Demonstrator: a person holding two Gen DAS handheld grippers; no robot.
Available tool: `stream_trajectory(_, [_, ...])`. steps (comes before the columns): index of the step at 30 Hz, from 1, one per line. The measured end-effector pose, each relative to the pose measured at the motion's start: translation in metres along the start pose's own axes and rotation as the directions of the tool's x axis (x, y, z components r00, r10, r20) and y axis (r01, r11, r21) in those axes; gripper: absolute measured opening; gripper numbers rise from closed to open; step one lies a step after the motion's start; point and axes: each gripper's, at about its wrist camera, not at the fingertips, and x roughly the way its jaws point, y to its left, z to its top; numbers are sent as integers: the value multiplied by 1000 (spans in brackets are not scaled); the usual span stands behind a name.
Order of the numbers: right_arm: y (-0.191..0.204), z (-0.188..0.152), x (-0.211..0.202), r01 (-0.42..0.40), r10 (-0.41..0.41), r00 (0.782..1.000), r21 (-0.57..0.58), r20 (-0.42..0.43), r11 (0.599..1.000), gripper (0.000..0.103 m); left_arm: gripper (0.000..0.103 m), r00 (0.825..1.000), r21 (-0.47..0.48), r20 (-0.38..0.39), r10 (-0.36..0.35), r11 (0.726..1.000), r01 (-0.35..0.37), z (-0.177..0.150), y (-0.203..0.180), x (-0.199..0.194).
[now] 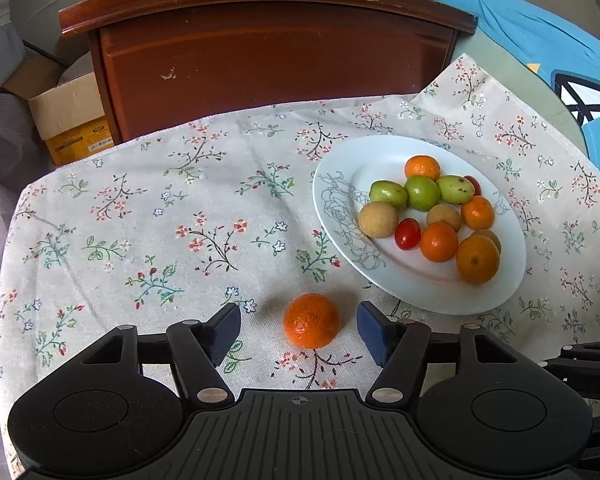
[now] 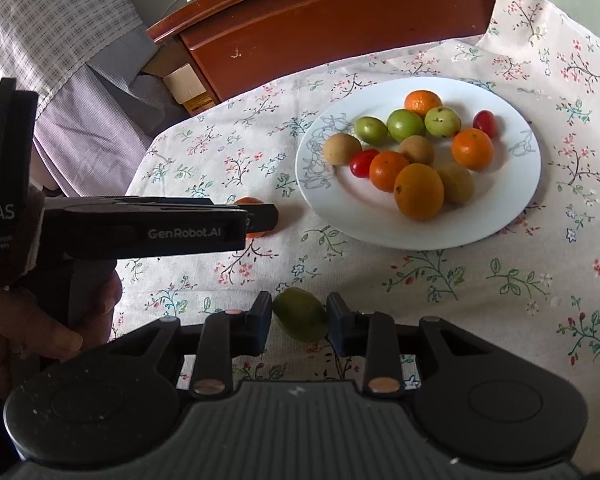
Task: Organize fruits
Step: 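Grasp the orange with the left tool while the right tool grasps a green fruit, then carry the orange onto the plate with the left tool while the right tool releases the green fruit there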
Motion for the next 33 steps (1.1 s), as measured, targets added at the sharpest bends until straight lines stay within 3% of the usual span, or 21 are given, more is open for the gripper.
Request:
stream_trajectory(12, [1, -5, 7, -21, 21, 999, 1, -34, 1000, 37, 30, 1000, 18, -3, 0, 1000, 1, -3, -4, 7])
stream_trajectory(24, [8, -7, 6, -9, 8, 1000, -58, -22, 998, 34, 29, 1000, -5, 0, 12, 1000, -12, -2, -2, 3])
stream_trajectory(33, [-4, 16, -21, 17, -17, 993, 3, 114, 1000, 34, 29, 998, -25, 64, -28, 999, 29, 12, -6, -11])
